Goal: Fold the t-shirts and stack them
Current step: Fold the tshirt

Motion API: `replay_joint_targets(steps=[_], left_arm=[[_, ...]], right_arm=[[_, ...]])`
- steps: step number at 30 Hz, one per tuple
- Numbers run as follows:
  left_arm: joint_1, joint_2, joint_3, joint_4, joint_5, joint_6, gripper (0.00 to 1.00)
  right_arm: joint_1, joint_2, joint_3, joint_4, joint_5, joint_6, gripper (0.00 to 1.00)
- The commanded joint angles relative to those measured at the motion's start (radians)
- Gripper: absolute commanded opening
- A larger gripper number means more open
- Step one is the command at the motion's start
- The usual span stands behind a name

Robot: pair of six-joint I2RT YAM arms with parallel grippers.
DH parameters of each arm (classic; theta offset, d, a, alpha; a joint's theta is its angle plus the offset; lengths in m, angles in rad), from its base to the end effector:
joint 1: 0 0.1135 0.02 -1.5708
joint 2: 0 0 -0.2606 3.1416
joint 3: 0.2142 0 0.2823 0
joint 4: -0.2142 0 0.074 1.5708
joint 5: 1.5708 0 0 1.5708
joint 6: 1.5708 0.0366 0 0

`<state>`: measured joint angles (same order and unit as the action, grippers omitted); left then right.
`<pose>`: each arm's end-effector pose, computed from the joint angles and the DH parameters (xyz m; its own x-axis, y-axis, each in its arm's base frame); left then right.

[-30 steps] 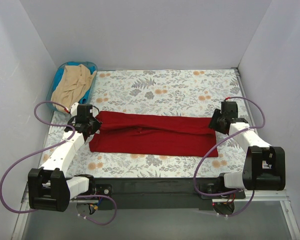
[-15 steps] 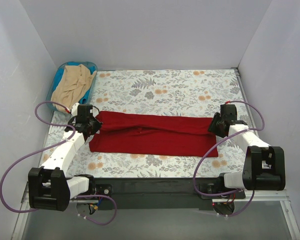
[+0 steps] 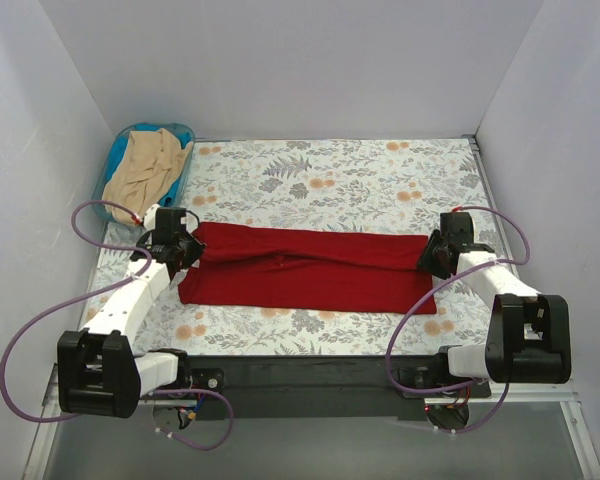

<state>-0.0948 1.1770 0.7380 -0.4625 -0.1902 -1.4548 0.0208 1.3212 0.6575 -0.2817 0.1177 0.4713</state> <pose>0.2629 -0.0180 0.2050 -0.0667 -0.9734 -0.2191 -0.7782 0.1882 -0.5991 0.2745 0.0014 0.1539 -0.7004 0.4364 -0.5648 0.4109 0.8935 0.1810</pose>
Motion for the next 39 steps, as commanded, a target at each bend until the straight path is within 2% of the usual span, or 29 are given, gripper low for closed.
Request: replay_joint_targets(steps=[1,3,4,6,7,12,17,24,26,29,32,39], left_arm=[[0.004,0.010,0.038,0.018,0.006,0.010,0.00],[0.004,0.016,0.043,0.021,0.009,0.010,0.00],[0.004,0.019,0.052,0.019,0.008,0.010,0.00],[0.004,0.024,0.063,0.019,0.009,0.014,0.00],[0.004,0.026,0.079,0.018,0.008,0.016,0.00],[0.007,0.061,0.165,0.021,-0.003,0.045,0.00],[0.020,0.182,0.326,0.045,0.012,0.086,0.00],[0.047,0.403,0.659,0.059,0.110,0.151,0.00],[0.052,0.426,0.699,0.055,0.123,0.157,0.00],[0.055,0.438,0.719,0.050,0.129,0.165,0.00],[0.055,0.418,0.678,0.053,0.130,0.165,0.00],[0.055,0.302,0.491,0.053,0.146,0.139,0.00]], right_arm=[[-0.001,0.009,0.020,0.012,0.007,0.020,0.41],[-0.001,0.019,0.028,0.012,0.000,0.018,0.40],[-0.001,0.026,0.034,0.012,-0.001,0.020,0.33],[-0.001,0.029,0.039,0.013,-0.001,0.020,0.29],[-0.001,0.027,0.045,0.012,0.005,0.020,0.21],[-0.002,0.048,0.100,0.009,0.007,0.004,0.02],[-0.012,0.127,0.242,-0.005,-0.023,-0.016,0.01],[-0.039,0.278,0.465,-0.043,-0.067,-0.040,0.01],[-0.041,0.303,0.504,-0.051,-0.081,-0.051,0.01],[-0.042,0.340,0.565,-0.073,-0.081,-0.069,0.01],[-0.044,0.348,0.582,-0.079,-0.079,-0.080,0.01],[-0.047,0.282,0.475,-0.080,-0.070,-0.079,0.01]])
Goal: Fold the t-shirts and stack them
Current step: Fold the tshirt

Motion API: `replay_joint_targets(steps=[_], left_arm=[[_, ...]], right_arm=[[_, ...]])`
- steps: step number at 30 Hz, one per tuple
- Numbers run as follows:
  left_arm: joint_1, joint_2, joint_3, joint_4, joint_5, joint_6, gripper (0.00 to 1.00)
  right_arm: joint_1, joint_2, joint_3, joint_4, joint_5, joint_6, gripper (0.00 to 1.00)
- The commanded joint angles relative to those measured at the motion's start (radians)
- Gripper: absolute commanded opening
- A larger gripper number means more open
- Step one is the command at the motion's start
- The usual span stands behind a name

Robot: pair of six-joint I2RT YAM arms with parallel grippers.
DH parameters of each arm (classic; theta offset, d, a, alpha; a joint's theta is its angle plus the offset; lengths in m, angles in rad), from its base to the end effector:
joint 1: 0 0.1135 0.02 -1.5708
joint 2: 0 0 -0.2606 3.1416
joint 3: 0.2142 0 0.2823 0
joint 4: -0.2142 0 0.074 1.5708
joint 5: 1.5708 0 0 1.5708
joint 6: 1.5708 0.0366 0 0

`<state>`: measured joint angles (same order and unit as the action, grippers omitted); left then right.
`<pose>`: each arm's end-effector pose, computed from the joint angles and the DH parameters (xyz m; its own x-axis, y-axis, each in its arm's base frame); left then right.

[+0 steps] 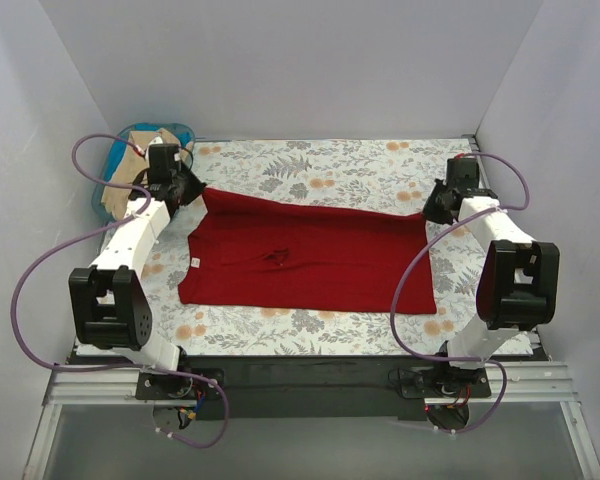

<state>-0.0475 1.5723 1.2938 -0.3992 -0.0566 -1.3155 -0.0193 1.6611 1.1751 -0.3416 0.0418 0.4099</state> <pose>0.3879 -0.0164 0.2867 -0.1615 -0.9595 -0.2310 -0.6051 0.2812 -0.7448 0.3902 -0.0091 0.2158 -0.6562 0.4109 -0.6329 0.3370 0.9100 0.2414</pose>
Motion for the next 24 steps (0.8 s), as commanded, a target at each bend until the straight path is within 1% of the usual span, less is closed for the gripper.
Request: replay_joint_targets(steps=[1,2,5,9,16,24], left_arm=[[0.008,-0.107,-0.089,-0.010,0.014,-0.004,0.00],[0.008,-0.122,-0.141,-0.010,0.017,-0.008,0.00],[0.009,-0.201,-0.229,-0.009,0.014,-0.016,0.00],[0.009,-0.262,-0.306,-0.010,0.014,-0.021,0.00],[0.011,-0.327,-0.366,-0.015,0.009,-0.033,0.00],[0.012,-0.359,-0.390,-0.032,0.003,-0.042,0.00]], right_arm=[[-0.007,-0.067,-0.060,-0.022,0.006,-0.017,0.01],[-0.008,-0.073,-0.098,-0.020,0.007,-0.016,0.01],[-0.010,-0.116,-0.169,-0.005,0.004,-0.014,0.01],[-0.010,-0.162,-0.235,0.012,-0.002,-0.014,0.01],[-0.011,-0.208,-0.308,0.029,-0.002,-0.017,0.01],[-0.014,-0.235,-0.336,0.030,0.003,-0.022,0.01]])
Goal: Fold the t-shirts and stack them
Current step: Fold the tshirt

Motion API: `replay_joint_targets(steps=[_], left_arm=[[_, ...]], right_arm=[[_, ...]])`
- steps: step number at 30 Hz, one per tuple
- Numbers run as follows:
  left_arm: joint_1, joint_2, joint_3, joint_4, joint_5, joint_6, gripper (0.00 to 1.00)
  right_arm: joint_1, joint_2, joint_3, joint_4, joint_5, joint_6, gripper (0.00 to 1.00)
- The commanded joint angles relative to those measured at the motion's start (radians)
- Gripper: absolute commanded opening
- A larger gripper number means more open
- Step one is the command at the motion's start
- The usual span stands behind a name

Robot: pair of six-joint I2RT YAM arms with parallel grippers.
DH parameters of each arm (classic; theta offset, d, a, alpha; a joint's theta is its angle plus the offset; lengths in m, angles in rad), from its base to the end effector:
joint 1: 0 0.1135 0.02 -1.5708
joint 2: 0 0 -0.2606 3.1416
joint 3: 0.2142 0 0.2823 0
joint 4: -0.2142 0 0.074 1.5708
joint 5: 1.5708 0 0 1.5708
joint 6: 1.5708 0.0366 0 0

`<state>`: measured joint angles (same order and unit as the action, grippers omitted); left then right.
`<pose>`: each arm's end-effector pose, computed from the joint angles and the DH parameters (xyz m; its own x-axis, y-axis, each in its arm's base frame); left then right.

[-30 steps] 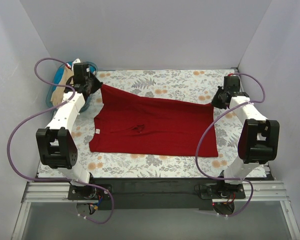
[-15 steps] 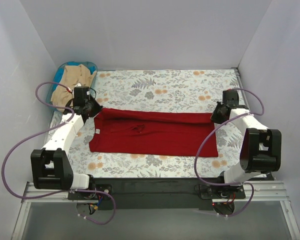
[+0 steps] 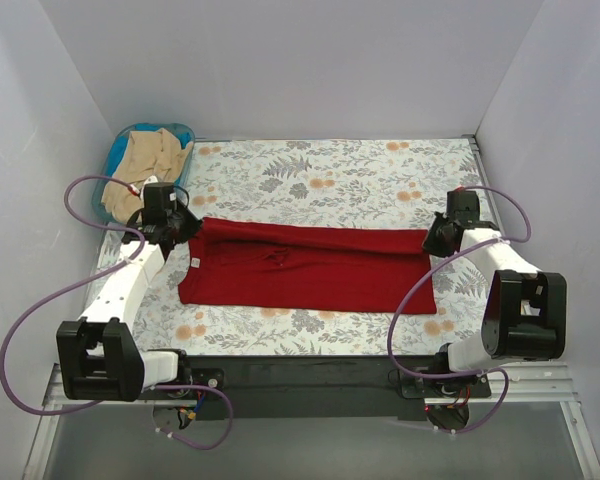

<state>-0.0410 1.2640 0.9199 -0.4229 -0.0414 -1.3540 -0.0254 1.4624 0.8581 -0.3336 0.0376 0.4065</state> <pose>0.3006 -0.0108 0.2486 -0.1601 -0.9700 -0.1829 -0.6748 0.2428 -0.6970 0.3182 -0.0095 0.1761 -0.7215 0.4136 -0.5553 0.3625 0.9089 0.2060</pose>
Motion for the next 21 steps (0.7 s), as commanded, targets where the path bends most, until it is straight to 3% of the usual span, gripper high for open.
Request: replay_joint_targets(steps=[1,21], left_arm=[[0.006,-0.054,-0.019,-0.011,-0.012,-0.004,0.00],[0.006,-0.130,-0.107,-0.031,-0.021,0.001,0.00]], right_arm=[[-0.011,-0.039,-0.022,0.024,0.007,-0.017,0.01],[-0.064,-0.054,-0.071,0.031,0.007,-0.032,0.01]])
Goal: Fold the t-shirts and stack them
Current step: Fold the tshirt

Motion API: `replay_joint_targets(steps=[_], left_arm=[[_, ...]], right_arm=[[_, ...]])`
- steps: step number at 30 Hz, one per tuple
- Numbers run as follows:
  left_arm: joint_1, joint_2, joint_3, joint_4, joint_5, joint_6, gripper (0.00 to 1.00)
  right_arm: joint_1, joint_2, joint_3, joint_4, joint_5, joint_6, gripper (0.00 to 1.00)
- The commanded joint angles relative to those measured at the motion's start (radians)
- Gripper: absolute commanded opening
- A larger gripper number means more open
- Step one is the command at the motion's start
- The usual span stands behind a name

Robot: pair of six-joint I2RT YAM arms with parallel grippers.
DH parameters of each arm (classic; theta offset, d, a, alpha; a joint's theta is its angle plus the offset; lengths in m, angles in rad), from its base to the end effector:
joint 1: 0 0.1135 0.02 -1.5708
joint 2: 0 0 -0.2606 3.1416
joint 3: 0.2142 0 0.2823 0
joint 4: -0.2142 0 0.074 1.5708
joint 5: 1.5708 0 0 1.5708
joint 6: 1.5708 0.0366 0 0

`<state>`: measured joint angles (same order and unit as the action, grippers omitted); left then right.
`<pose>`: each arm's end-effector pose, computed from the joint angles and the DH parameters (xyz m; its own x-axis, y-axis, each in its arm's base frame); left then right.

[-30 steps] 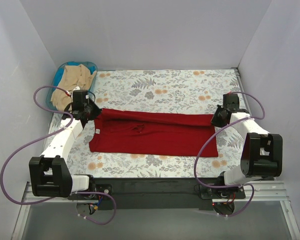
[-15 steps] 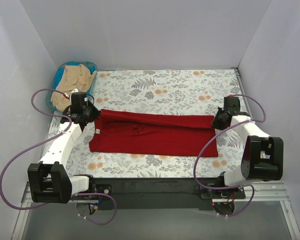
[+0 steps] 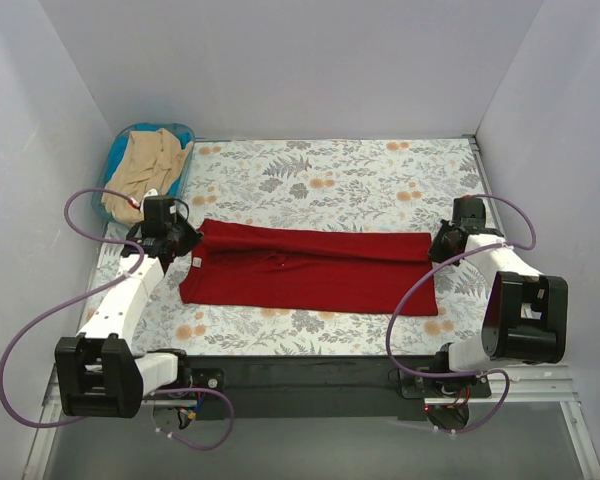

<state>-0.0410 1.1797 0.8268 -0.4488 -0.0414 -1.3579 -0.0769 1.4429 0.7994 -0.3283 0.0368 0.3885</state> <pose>0.2770 -0.0098 0.2359 -0.1636 -0.9707 -0.1760 -0.6991 0.2400 -0.6735 0.3048 -0.0248 0.1631 -0.7252 0.4356 -0.5333 0.4021 0.8966 0.1855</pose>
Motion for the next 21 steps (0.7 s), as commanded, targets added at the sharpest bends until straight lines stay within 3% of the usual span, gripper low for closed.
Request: replay_joint_targets(steps=[1,8,15,21], left_arm=[[0.006,-0.051,-0.020,-0.001,-0.023,0.005,0.00],[0.006,-0.066,-0.087,0.002,0.032,-0.033,0.00],[0.006,-0.061,-0.189,0.036,0.143,-0.073,0.00],[0.006,-0.058,-0.233,0.058,0.198,-0.086,0.00]], right_arm=[[-0.012,-0.035,-0.015,0.026,0.006,-0.016,0.01],[-0.012,-0.041,-0.049,0.044,-0.015,-0.010,0.02],[-0.012,-0.101,-0.060,0.041,-0.083,-0.010,0.38],[0.002,-0.157,-0.043,0.035,-0.133,-0.014,0.49]])
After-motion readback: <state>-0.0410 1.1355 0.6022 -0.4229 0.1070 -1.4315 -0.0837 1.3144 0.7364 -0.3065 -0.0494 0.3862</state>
